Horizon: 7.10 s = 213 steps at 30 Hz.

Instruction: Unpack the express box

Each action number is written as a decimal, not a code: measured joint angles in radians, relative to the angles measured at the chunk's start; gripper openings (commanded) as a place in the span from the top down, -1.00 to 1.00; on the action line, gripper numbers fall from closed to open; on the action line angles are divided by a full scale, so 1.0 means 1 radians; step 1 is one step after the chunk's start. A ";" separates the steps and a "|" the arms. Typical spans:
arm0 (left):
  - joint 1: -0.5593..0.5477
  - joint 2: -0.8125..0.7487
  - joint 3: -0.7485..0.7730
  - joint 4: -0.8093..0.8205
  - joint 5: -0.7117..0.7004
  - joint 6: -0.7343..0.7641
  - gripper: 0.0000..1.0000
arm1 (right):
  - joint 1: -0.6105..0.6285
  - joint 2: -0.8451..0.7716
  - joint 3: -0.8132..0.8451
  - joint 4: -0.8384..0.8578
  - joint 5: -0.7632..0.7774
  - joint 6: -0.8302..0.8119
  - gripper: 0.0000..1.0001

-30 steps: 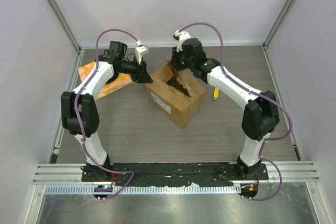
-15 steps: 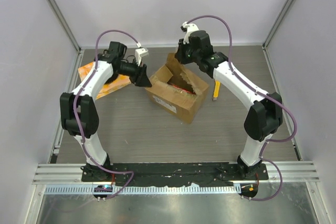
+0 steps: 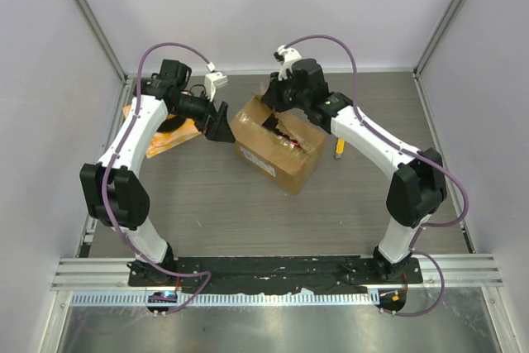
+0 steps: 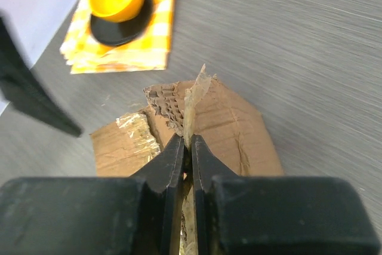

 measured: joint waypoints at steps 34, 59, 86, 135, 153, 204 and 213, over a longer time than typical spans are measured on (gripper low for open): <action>-0.008 -0.180 -0.354 0.487 -0.010 0.090 -0.74 | 0.169 0.046 0.027 0.009 -0.381 0.058 0.98; -0.028 -0.115 -0.303 0.376 0.023 0.209 0.74 | -0.163 -0.415 -0.266 -0.006 0.000 0.183 -0.90; -0.061 -0.180 -0.298 0.263 -0.099 0.264 0.80 | 0.323 -0.512 -0.649 0.140 0.499 -0.787 -0.96; -0.202 -0.297 -0.245 0.277 -0.199 0.109 -0.44 | 0.437 -0.176 -0.099 -0.572 0.519 -0.572 0.98; -0.070 -0.337 -0.138 0.176 0.000 0.089 -0.95 | 0.473 -0.175 -0.117 -0.497 0.561 -0.500 0.98; -0.433 -0.819 -0.747 0.591 -0.415 0.327 -1.00 | 0.496 -0.215 -0.137 -0.413 0.364 -0.309 0.98; -0.452 -0.756 -0.754 0.643 -0.483 0.314 -1.00 | 0.499 -0.215 -0.119 -0.453 0.404 -0.272 0.98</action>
